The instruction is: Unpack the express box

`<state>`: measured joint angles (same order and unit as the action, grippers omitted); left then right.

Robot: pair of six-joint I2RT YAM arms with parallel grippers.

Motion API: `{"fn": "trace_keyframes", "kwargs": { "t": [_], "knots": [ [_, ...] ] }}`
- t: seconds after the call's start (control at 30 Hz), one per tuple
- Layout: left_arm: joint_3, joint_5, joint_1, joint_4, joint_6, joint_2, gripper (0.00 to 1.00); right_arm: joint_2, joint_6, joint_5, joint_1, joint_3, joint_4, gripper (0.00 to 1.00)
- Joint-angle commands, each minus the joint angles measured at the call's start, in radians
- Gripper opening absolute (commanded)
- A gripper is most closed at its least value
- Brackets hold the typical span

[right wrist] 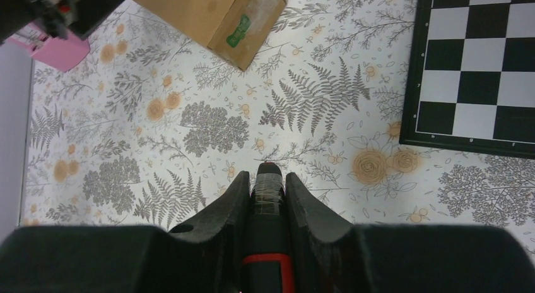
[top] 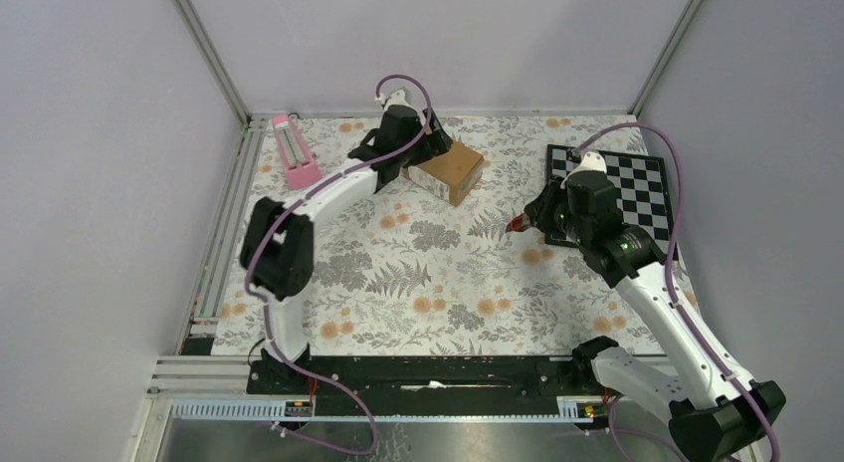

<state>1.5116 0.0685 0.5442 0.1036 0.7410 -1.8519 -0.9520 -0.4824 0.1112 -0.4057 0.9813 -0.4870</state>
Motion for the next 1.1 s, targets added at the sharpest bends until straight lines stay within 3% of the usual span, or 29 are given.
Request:
{"fn": "trace_keyframes", "kwargs": {
  "t": [0.0, 0.27, 0.43, 0.6, 0.83, 1.07],
  "knots": [
    [0.213, -0.028, -0.023, -0.045, 0.008, -0.131, 0.78, -0.006, 0.025, 0.069, 0.001, 0.054, 0.032, 0.0],
    [0.656, 0.271, -0.018, 0.054, -0.259, -0.458, 0.82, 0.011, 0.04, 0.079, 0.001, 0.078, -0.02, 0.0],
    [0.783, 0.434, -0.016, -0.016, -0.42, -0.598, 0.82, 0.024, 0.038, 0.058, 0.001, 0.085, -0.058, 0.0],
    [0.876, 0.374, -0.036, -0.043, -0.506, -0.7, 0.76, 0.034, 0.041, 0.054, 0.001, 0.074, -0.075, 0.0],
    [0.873, 0.193, -0.049, 0.008, -0.526, -0.717, 0.66, 0.04, 0.044, 0.06, 0.001, 0.056, -0.067, 0.0],
    [0.626, 0.095, -0.043, 0.0, -0.491, -0.565, 0.5, 0.044, 0.027, 0.04, 0.001, 0.033, -0.04, 0.0]
  ]
}}
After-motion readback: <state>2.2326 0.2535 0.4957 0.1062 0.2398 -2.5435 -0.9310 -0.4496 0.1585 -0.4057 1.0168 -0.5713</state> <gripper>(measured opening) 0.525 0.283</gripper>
